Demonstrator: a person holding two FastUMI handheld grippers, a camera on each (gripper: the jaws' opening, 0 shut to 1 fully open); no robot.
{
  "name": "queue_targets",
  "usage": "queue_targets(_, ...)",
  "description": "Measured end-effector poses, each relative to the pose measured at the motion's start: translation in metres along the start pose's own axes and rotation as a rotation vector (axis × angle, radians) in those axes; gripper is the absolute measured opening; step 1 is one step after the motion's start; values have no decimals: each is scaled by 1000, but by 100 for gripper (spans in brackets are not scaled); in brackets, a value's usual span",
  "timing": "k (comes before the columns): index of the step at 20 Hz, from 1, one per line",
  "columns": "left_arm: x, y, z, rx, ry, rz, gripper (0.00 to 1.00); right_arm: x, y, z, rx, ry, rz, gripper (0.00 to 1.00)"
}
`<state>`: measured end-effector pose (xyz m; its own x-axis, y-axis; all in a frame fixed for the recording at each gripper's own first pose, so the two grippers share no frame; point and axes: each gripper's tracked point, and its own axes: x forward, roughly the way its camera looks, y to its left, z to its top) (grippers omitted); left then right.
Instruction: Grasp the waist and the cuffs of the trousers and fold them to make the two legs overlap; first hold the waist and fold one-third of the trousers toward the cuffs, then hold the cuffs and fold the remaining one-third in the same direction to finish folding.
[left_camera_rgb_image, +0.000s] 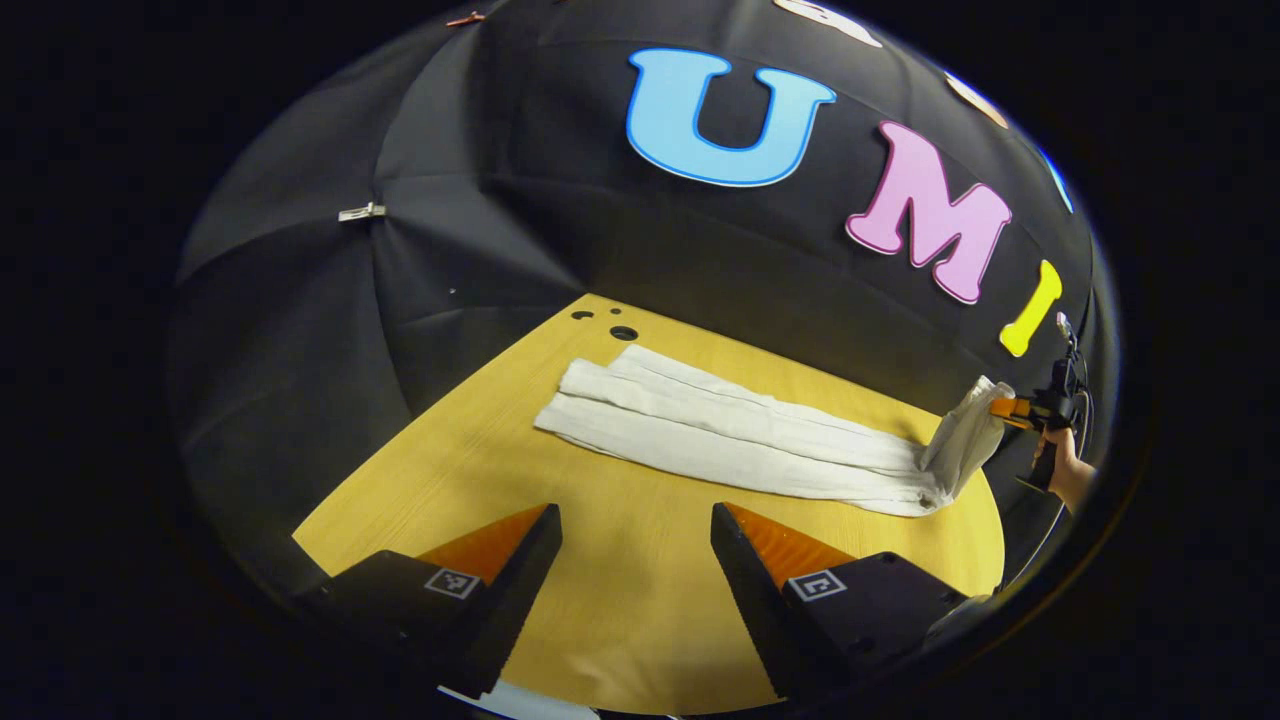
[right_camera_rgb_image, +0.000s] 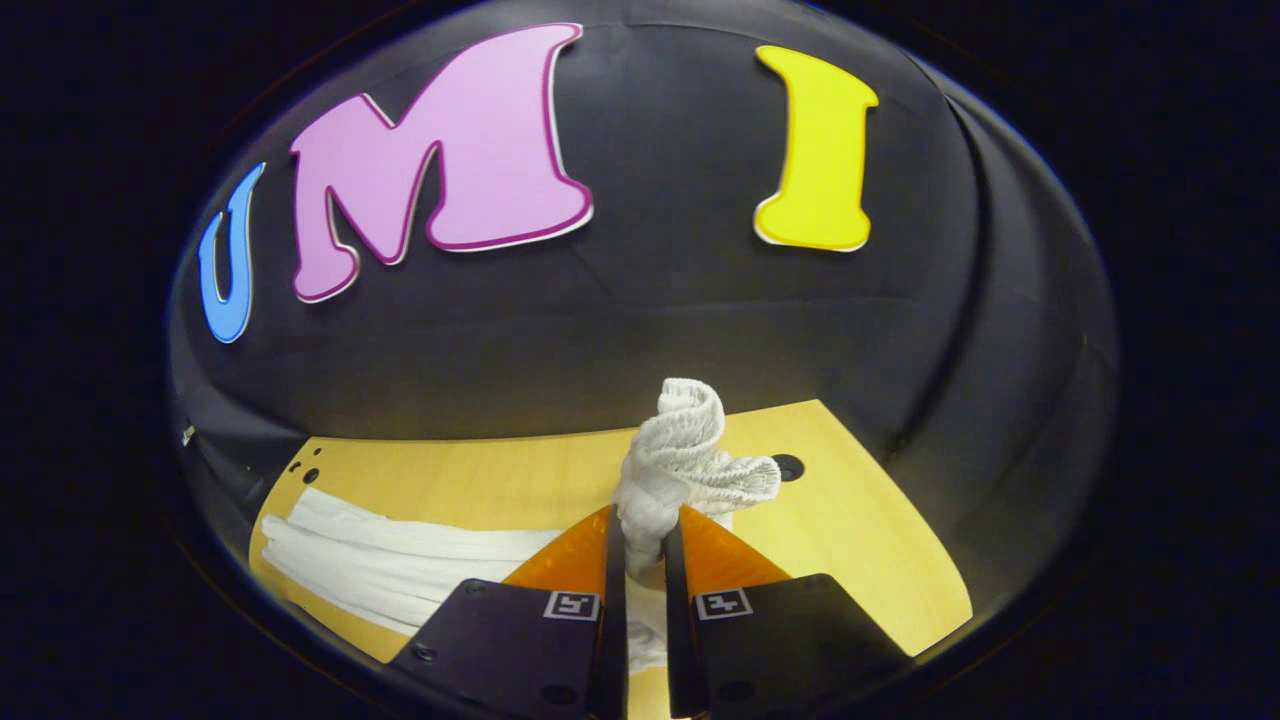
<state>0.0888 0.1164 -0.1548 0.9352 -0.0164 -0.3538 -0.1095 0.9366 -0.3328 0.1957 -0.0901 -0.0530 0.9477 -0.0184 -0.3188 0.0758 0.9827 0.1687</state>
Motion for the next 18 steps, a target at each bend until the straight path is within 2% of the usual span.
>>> queue_targets(7,14,27,15,12,-13,29,96,3,74,-41,-33,41,84,20)
queue_targets(8,24,33,20,23,-15,43,92,5,81,-52,-49,54,83,20)
queue_targets(9,33,38,26,33,-15,50,96,6,88,-61,-61,64,89,20)
queue_targets(11,56,42,42,39,-29,61,96,11,108,-83,-95,87,114,20)
queue_targets(15,102,47,58,-22,-30,53,96,7,137,-134,-157,157,141,20)
queue_targets(17,126,54,57,-42,-10,57,96,7,148,-151,-167,192,170,24)
queue_targets(18,140,56,54,-51,10,57,95,4,153,-158,-172,204,187,31)
